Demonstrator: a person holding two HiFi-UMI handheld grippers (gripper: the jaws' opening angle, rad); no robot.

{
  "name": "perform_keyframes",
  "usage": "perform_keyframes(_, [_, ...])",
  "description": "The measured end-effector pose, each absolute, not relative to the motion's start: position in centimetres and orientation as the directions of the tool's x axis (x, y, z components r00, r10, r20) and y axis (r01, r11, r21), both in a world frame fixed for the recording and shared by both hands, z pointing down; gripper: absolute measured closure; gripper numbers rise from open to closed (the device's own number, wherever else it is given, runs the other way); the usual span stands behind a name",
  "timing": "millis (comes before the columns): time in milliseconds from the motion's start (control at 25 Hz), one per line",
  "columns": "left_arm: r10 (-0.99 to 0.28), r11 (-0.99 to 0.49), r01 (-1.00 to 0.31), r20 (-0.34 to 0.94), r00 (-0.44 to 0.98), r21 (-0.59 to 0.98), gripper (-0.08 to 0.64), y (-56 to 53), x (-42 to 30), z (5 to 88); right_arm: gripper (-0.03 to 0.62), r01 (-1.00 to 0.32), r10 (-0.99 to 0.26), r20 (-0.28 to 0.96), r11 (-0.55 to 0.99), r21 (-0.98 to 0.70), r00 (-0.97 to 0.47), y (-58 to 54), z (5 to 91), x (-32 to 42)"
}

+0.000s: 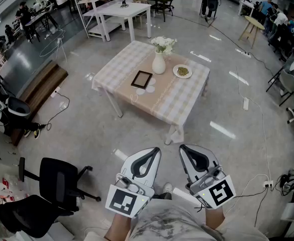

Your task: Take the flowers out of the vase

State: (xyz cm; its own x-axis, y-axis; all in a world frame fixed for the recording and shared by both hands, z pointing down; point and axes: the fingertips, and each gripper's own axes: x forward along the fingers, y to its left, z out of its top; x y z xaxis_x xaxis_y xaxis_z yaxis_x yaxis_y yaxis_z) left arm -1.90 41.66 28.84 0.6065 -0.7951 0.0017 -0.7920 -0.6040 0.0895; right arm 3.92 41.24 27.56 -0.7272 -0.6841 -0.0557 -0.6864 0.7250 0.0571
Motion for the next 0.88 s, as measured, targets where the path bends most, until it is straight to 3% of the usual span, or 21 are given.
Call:
perform_keyframes(160, [-0.797, -0.604, -0.796, -0.051, 0.602, 0.037, 0.552, 41.1, -2.0, 28.3, 0.577, -0.681, -0.679, -0.055, 0.73, 0.057, -0.732, 40.9, 27.7, 4.0])
perform_keyframes(880, [-0.81, -0.585, -0.811, -0.068, 0.583, 0.024, 0.551, 41.9, 1.3, 28.0, 0.576, -0.659, -0.652, -0.092, 0.747, 0.094, -0.753, 42.0, 27.1, 7.1])
